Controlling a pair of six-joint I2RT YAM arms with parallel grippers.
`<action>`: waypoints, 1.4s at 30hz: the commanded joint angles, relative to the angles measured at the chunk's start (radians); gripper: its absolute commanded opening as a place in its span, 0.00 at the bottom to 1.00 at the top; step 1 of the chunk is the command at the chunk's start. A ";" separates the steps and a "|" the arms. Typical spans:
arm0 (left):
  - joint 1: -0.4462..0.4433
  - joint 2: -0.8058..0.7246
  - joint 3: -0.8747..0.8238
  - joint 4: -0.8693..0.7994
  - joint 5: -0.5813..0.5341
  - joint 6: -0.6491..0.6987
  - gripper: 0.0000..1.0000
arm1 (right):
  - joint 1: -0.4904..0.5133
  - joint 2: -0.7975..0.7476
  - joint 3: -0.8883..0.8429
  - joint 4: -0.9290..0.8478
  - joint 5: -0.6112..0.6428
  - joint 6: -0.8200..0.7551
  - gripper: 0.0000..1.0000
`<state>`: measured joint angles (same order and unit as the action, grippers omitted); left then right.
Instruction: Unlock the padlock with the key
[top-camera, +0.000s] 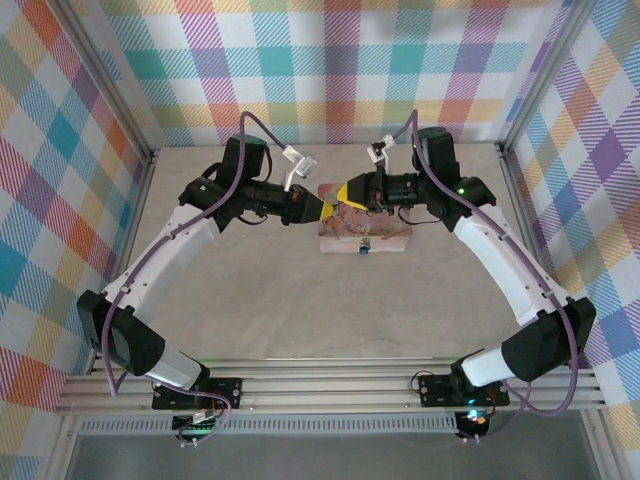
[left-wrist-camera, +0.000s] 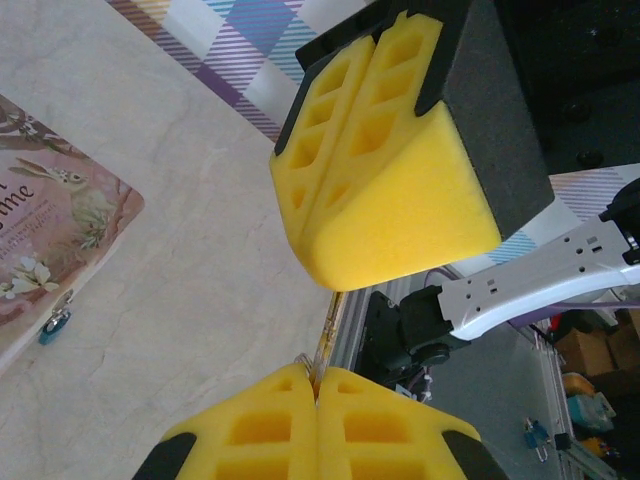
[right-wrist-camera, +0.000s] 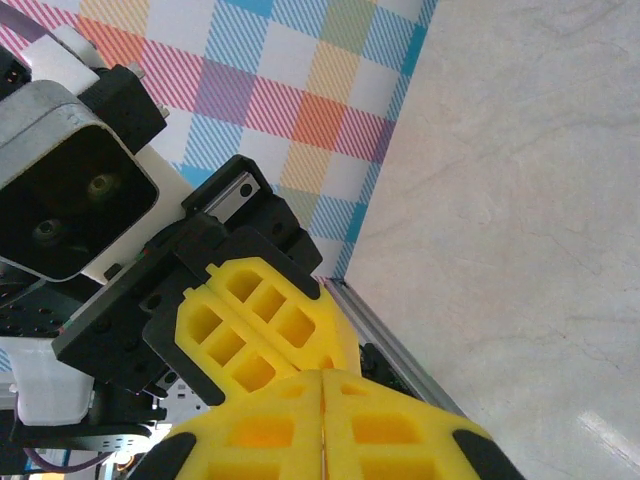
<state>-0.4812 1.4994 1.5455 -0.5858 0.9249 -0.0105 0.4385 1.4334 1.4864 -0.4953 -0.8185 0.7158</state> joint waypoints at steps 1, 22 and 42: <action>0.012 -0.002 0.016 0.007 0.030 -0.009 0.00 | 0.003 -0.019 -0.015 -0.003 -0.044 -0.028 0.09; 0.038 0.018 -0.010 0.129 0.041 -0.210 0.00 | 0.003 -0.047 -0.076 0.025 -0.037 -0.036 0.16; 0.063 0.037 -0.073 0.269 0.004 -0.554 0.00 | 0.012 -0.064 -0.146 0.172 -0.033 0.040 0.18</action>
<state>-0.4419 1.5288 1.4796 -0.3775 0.9676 -0.5179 0.4351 1.3872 1.3479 -0.3401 -0.7937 0.7483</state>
